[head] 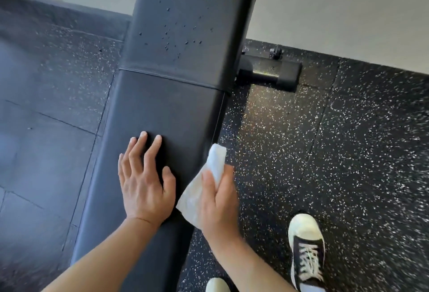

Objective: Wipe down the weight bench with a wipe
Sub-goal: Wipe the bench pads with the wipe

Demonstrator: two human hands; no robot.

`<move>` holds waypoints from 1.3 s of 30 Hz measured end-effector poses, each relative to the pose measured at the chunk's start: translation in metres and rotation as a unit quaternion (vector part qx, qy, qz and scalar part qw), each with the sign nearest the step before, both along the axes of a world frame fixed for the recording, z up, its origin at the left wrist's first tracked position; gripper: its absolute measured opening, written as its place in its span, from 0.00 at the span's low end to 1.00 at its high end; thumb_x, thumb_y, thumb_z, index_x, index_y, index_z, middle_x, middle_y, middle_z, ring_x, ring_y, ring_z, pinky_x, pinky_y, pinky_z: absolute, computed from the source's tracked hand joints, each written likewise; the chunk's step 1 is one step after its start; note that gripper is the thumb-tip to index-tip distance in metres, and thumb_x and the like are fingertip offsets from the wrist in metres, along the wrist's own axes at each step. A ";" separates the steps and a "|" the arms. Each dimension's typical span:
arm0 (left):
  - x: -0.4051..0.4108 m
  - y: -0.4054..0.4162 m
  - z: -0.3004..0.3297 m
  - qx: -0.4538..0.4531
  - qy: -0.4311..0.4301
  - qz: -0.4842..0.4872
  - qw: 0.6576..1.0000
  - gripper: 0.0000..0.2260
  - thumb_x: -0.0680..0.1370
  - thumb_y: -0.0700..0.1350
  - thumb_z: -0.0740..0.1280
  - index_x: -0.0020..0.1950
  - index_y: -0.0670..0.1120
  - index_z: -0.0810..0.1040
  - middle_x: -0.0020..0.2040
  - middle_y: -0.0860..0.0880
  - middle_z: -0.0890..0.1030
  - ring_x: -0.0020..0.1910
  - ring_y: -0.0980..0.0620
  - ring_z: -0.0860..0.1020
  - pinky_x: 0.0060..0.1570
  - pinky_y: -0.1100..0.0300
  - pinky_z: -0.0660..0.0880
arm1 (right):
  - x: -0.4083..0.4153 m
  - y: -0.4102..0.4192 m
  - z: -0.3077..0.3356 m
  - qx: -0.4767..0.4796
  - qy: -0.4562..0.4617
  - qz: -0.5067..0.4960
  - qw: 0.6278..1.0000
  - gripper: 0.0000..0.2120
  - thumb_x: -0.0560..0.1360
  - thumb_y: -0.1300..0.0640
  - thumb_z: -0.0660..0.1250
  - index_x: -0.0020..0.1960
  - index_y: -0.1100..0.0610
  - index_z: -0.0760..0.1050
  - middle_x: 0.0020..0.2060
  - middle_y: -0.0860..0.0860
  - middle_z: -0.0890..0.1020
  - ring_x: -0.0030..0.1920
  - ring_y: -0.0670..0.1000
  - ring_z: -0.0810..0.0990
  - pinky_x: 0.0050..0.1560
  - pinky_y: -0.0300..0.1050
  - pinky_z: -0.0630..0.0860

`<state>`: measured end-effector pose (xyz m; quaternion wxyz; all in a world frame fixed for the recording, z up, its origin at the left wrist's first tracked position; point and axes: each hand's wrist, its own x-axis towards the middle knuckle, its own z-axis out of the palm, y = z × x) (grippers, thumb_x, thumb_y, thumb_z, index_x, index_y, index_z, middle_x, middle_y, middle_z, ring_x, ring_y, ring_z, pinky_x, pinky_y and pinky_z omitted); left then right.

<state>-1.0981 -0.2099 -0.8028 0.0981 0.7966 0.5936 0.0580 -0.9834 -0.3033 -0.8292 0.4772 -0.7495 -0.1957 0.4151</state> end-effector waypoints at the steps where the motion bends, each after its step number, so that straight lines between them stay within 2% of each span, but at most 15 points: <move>1: 0.000 0.000 0.000 0.000 0.001 0.000 1.000 0.29 0.77 0.50 0.57 0.80 0.51 0.66 0.82 0.47 0.63 0.83 0.42 0.58 0.78 0.36 0.56 | 0.006 0.003 -0.001 0.000 -0.002 0.010 1.000 0.13 0.83 0.40 0.57 0.55 0.49 0.70 0.45 0.46 0.80 0.45 0.51 0.79 0.48 0.54 0.76; 6: 0.000 0.000 0.000 0.003 -0.005 -0.004 1.000 0.29 0.77 0.49 0.58 0.80 0.50 0.67 0.81 0.46 0.64 0.82 0.41 0.59 0.78 0.35 0.57 | 0.047 0.056 -0.008 0.024 -0.034 -0.008 0.999 0.09 0.85 0.43 0.58 0.50 0.47 0.66 0.41 0.44 0.76 0.41 0.46 0.76 0.43 0.44 0.69; 8: -0.001 0.000 0.000 0.008 -0.005 -0.008 1.000 0.29 0.78 0.49 0.59 0.80 0.49 0.67 0.81 0.46 0.64 0.82 0.41 0.59 0.77 0.35 0.58 | 0.066 0.086 -0.012 0.035 -0.042 -0.049 0.997 0.09 0.85 0.45 0.58 0.49 0.48 0.65 0.39 0.44 0.75 0.39 0.47 0.75 0.42 0.46 0.69; 10: -0.001 0.000 -0.001 0.015 -0.007 -0.012 1.000 0.28 0.78 0.48 0.59 0.80 0.49 0.67 0.80 0.45 0.65 0.82 0.41 0.60 0.77 0.35 0.58 | 0.081 0.111 -0.014 0.043 -0.042 -0.084 0.995 0.12 0.84 0.45 0.58 0.51 0.54 0.67 0.41 0.49 0.77 0.40 0.50 0.76 0.44 0.49 0.72; 12: -0.001 0.000 -0.002 0.021 -0.011 -0.013 1.000 0.28 0.78 0.48 0.59 0.79 0.49 0.68 0.80 0.45 0.65 0.82 0.41 0.60 0.78 0.36 0.58 | 0.085 0.121 -0.017 0.056 -0.048 -0.111 0.991 0.14 0.84 0.45 0.58 0.51 0.56 0.68 0.41 0.49 0.78 0.40 0.48 0.76 0.43 0.42 0.72; 14: -0.002 0.001 -0.004 0.026 -0.016 -0.017 0.999 0.28 0.78 0.48 0.59 0.79 0.49 0.68 0.80 0.45 0.65 0.82 0.42 0.59 0.79 0.37 0.57 | 0.079 0.116 -0.017 0.062 -0.058 -0.122 0.989 0.11 0.84 0.46 0.59 0.50 0.54 0.68 0.41 0.45 0.77 0.40 0.42 0.76 0.41 0.32 0.69; 15: -0.003 0.001 -0.005 0.029 -0.016 -0.020 0.999 0.28 0.78 0.48 0.59 0.79 0.49 0.68 0.80 0.45 0.65 0.82 0.42 0.59 0.79 0.38 0.57 | 0.072 0.109 -0.017 0.064 -0.062 -0.126 0.988 0.10 0.84 0.47 0.59 0.50 0.52 0.67 0.41 0.43 0.76 0.41 0.41 0.76 0.41 0.30 0.68; 20: -0.007 0.002 -0.009 0.031 -0.009 -0.026 0.999 0.28 0.78 0.48 0.58 0.80 0.51 0.66 0.82 0.48 0.63 0.82 0.45 0.58 0.80 0.42 0.55 | 0.013 0.047 -0.016 0.064 -0.027 -0.125 0.990 0.09 0.85 0.45 0.59 0.53 0.51 0.69 0.44 0.46 0.78 0.44 0.48 0.78 0.45 0.44 0.73; 25: -0.006 0.001 -0.009 0.025 -0.010 -0.025 0.999 0.28 0.78 0.49 0.57 0.80 0.53 0.65 0.81 0.50 0.63 0.82 0.45 0.58 0.80 0.42 0.55 | -0.050 -0.014 -0.011 0.038 -0.013 -0.132 0.990 0.09 0.85 0.42 0.57 0.52 0.47 0.67 0.42 0.43 0.76 0.43 0.47 0.76 0.43 0.43 0.70; 28: -0.004 -0.002 -0.007 0.027 -0.028 -0.025 0.999 0.28 0.79 0.50 0.56 0.80 0.53 0.66 0.81 0.50 0.64 0.81 0.45 0.60 0.80 0.43 0.55 | -0.055 -0.016 -0.009 0.044 -0.020 -0.150 0.988 0.11 0.83 0.42 0.57 0.53 0.49 0.69 0.44 0.44 0.78 0.44 0.49 0.76 0.46 0.50 0.73; 31: -0.003 -0.005 -0.005 0.038 -0.049 -0.021 0.998 0.27 0.78 0.51 0.56 0.79 0.53 0.69 0.80 0.50 0.66 0.79 0.44 0.63 0.78 0.42 0.57 | -0.038 0.000 -0.013 0.049 -0.039 -0.140 0.988 0.12 0.82 0.44 0.57 0.53 0.52 0.68 0.45 0.49 0.79 0.44 0.54 0.77 0.44 0.53 0.72; 34: -0.003 -0.009 -0.004 0.046 -0.063 -0.025 0.997 0.26 0.79 0.51 0.57 0.78 0.53 0.70 0.79 0.51 0.67 0.77 0.45 0.65 0.78 0.44 0.58 | -0.028 0.007 -0.016 0.053 -0.024 -0.156 0.986 0.12 0.84 0.47 0.59 0.55 0.56 0.70 0.46 0.54 0.81 0.46 0.60 0.78 0.48 0.58 0.75; 37: -0.008 -0.009 -0.006 0.053 -0.089 -0.031 0.994 0.23 0.80 0.49 0.59 0.75 0.51 0.73 0.77 0.50 0.70 0.75 0.45 0.67 0.76 0.46 0.61 | -0.052 -0.009 -0.013 0.081 -0.044 -0.177 0.980 0.09 0.83 0.50 0.61 0.54 0.56 0.70 0.46 0.55 0.80 0.46 0.60 0.78 0.48 0.58 0.74; 39: -0.011 -0.009 -0.006 0.061 -0.104 -0.022 0.992 0.20 0.78 0.45 0.58 0.69 0.47 0.76 0.71 0.47 0.74 0.68 0.41 0.71 0.70 0.48 0.66 | -0.078 -0.034 -0.012 0.090 -0.069 -0.175 0.978 0.07 0.83 0.53 0.63 0.52 0.56 0.69 0.45 0.54 0.78 0.45 0.58 0.76 0.47 0.57 0.73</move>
